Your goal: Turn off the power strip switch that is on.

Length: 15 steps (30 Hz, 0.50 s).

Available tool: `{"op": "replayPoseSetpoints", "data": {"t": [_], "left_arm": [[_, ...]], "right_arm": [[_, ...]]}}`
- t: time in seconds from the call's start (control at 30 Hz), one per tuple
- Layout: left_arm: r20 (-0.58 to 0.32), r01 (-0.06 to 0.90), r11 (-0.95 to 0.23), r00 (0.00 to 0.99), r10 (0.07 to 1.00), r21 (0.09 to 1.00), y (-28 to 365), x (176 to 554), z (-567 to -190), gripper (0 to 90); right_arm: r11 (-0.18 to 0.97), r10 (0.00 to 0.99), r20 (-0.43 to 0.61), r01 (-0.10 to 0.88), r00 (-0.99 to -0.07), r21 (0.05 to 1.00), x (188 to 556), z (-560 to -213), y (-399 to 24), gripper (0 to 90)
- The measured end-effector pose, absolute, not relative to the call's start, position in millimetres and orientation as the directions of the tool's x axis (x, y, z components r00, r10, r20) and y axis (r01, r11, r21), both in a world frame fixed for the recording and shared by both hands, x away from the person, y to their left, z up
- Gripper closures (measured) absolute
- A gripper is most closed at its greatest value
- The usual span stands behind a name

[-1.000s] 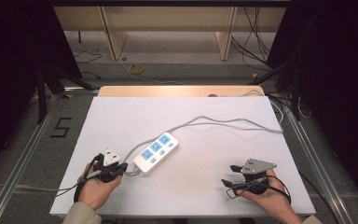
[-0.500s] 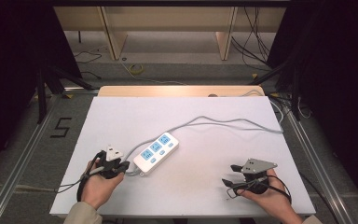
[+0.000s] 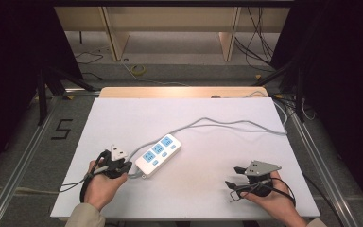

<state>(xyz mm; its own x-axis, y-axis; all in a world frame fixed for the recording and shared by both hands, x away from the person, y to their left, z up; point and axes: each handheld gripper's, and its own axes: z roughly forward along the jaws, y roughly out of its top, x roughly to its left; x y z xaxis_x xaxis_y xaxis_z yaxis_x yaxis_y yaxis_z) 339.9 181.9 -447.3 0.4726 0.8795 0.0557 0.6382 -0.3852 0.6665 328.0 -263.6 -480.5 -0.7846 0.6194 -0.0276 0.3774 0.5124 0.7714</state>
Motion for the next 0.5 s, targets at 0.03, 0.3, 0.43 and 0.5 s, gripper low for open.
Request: {"op": "replayPoseSetpoints", "data": {"t": [0.03, 0.3, 0.43, 0.5], "left_arm": [[0.056, 0.638, -0.385, 0.473, 0.879, 0.667, 181.9, 339.9, -447.3, 89.4], [0.046, 0.645, -0.376, 0.467, 0.883, 0.665, 181.1, 342.0, -446.4, 89.4], [0.046, 0.644, -0.377, 0.469, 0.882, 0.666, 178.8, 343.1, -444.2, 89.4], [0.051, 0.644, -0.380, 0.468, 0.882, 0.664, 178.1, 343.5, -444.1, 89.4]], "right_arm": [[0.512, 0.619, -0.028, 0.377, -0.785, 0.771, 328.0, -480.5, -263.6, 37.4], [0.511, 0.621, -0.029, 0.377, -0.783, 0.773, 327.8, -480.0, -264.0, 37.4], [0.510, 0.622, -0.029, 0.377, -0.783, 0.773, 327.9, -479.9, -264.2, 37.4], [0.509, 0.622, -0.030, 0.376, -0.782, 0.774, 327.8, -479.9, -264.2, 37.4]]}}
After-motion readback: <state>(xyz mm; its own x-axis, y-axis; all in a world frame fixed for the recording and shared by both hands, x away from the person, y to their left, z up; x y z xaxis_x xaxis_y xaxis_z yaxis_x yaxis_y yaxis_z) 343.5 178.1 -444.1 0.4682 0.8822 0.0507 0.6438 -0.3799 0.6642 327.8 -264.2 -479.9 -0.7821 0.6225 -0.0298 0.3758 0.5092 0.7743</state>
